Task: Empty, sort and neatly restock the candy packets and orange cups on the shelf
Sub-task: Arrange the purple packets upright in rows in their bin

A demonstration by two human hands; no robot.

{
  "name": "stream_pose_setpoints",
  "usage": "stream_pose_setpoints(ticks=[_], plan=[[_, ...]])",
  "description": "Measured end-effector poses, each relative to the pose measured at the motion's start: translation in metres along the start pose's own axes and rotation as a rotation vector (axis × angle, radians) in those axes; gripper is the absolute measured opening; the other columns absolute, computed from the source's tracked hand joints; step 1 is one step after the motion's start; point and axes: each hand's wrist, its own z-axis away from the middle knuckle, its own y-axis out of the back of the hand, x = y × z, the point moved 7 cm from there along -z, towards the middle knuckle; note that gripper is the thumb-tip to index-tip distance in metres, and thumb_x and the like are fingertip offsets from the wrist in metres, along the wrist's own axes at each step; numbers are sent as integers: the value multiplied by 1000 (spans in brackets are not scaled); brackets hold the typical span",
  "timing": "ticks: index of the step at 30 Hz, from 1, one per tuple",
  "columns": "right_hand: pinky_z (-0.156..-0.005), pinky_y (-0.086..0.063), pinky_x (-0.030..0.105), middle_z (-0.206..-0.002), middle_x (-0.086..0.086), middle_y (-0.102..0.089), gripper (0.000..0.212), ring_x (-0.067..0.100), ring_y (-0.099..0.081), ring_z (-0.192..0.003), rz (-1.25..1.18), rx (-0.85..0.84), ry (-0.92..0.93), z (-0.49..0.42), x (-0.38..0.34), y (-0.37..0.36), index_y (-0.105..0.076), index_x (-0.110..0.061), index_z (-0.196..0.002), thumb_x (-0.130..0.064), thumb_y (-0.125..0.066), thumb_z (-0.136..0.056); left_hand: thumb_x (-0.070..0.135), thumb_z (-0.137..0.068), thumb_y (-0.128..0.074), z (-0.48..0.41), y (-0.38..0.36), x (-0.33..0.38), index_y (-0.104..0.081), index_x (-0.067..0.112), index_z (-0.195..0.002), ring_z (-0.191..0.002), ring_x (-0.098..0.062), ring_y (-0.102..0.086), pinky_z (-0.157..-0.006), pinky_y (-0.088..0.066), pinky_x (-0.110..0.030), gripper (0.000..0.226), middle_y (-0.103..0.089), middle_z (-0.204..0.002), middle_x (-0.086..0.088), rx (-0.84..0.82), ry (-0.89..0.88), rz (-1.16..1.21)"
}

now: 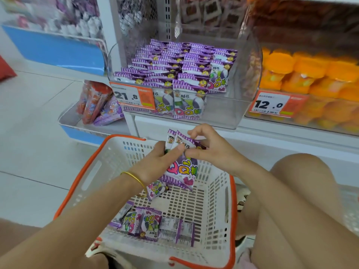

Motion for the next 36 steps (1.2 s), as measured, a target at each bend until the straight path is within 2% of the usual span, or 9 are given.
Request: stream_pose_setpoints(ticks=[2,4,8,11,15,18,22,29,36], plan=[[-72,-52,17,-132,-3,-49,39,9,-63,-100,-184,-59,-57,4,-3,-3,-44,-31,-114,-20,-67,-84,38,-95,-41,5,3,12,-38,13,-105,-59,9,-44,-59,-37,-11,27,-39,-78,6,69,-115,-28],[-68,-54,25,-122,-3,-58,52,12,-68,-90,-344,-130,-120,8,-10,-2,-45,-33,-125,-18,-67,-81,38,-93,-40,14,2,32,-35,16,-87,-50,0,-35,-54,-33,-12,23,-31,-71,2,91,-233,-26],[-78,-54,34,-101,-3,-70,61,12,-68,-84,-244,-144,-86,13,-42,22,-57,-28,-117,-13,-82,-63,49,-89,-34,20,-2,73,-43,19,-103,-86,-1,-48,-78,-37,-10,34,-46,-98,-1,71,-493,-115],[-69,-54,22,-92,-14,-67,57,0,-65,-73,-58,2,-25,12,-86,57,-54,-23,-117,-6,-79,-69,51,-92,-30,9,4,113,-39,23,-103,-95,-1,-43,-82,-33,-15,31,-43,-102,0,126,-607,-217],[-71,-53,19,-96,-9,-65,53,-1,-62,-77,224,270,139,-1,-151,116,-58,-21,-110,-12,-85,-65,63,-84,-27,-26,29,171,-37,7,-133,-116,-19,-45,-100,-36,-33,75,-46,-125,-11,276,-731,-215],[-74,-49,28,-109,6,-64,60,17,-61,-91,470,413,116,-31,-168,154,-59,-10,-117,-19,-86,-64,61,-83,-19,-56,42,182,-35,3,-141,-134,-27,-32,-111,-21,-34,83,-37,-143,-16,438,-719,-636],[-83,-48,34,-132,17,-54,81,29,-57,-112,770,322,-175,-85,-144,166,-40,-2,-139,-24,-82,-72,49,-98,-20,-93,38,148,-19,25,-149,-145,-21,-7,-117,-8,-47,56,-13,-158,-2,370,-424,-1060],[-97,-47,38,-137,14,-50,75,30,-53,-120,788,248,-449,-140,-73,164,-44,-2,-137,-26,-80,-75,59,-83,5,-96,38,144,-25,29,-146,-145,-16,-8,-116,-6,-44,76,-19,-156,2,395,-426,-1125],[-71,-42,33,-118,5,-60,37,23,-52,-93,1094,331,-376,-149,-73,160,-55,-9,-118,-22,-69,-86,60,-68,17,-94,37,144,-33,27,-143,-144,-16,-11,-116,-7,-42,96,-24,-154,1,411,-466,-1117]])
